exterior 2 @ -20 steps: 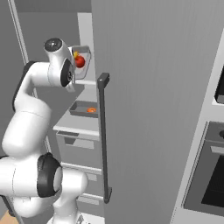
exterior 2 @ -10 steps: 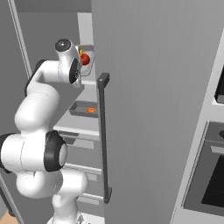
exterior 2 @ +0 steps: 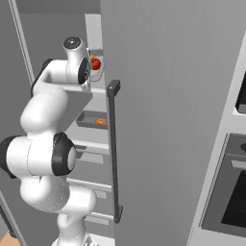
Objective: Take the meat container that has the shrimp and place it on the second highest rack of the freezer. Then take the vegetable container that has the corn and tomato and place it on the highest rack of the freezer.
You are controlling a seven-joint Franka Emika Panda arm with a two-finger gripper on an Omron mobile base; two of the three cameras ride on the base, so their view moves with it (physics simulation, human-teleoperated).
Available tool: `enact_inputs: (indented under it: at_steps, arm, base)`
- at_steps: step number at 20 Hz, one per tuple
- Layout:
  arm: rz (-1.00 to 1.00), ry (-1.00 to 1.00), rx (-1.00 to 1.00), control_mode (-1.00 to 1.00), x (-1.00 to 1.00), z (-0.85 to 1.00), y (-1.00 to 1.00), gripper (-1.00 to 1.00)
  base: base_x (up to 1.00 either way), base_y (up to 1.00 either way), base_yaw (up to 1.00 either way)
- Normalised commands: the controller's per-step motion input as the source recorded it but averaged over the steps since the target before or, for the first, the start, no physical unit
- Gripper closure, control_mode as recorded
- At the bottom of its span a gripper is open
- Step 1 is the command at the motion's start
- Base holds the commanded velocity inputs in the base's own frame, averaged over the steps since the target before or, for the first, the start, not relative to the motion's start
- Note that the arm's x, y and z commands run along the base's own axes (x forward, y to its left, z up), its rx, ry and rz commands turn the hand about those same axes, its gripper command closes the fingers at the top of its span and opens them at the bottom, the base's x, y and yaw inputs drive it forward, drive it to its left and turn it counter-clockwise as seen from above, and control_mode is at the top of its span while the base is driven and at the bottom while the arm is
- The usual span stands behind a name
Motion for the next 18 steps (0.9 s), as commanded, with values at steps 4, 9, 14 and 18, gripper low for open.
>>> enact_inputs:
  at_steps: [4,9,14,18]
  arm:
    - [0.0,-0.01,0.0,-1.0,0.26,-0.26,0.0,-1.0]
    - [0.0,-0.04,0.0,-1.0,0.08,-0.11,0.0,-1.0]
    - [0.0,-0.25,0.0,-1.0,-0.11,0.03,0.0,-1.0]
    - [0.0,-0.11,0.0,-1.0,-0.95,0.17,0.0,-1.0]
  base:
    - [0.0,0.0,0.0]
    - [0.0,0.0,0.0]
    - [0.0,0.0,0.0]
    - [0.0,0.0,0.0]
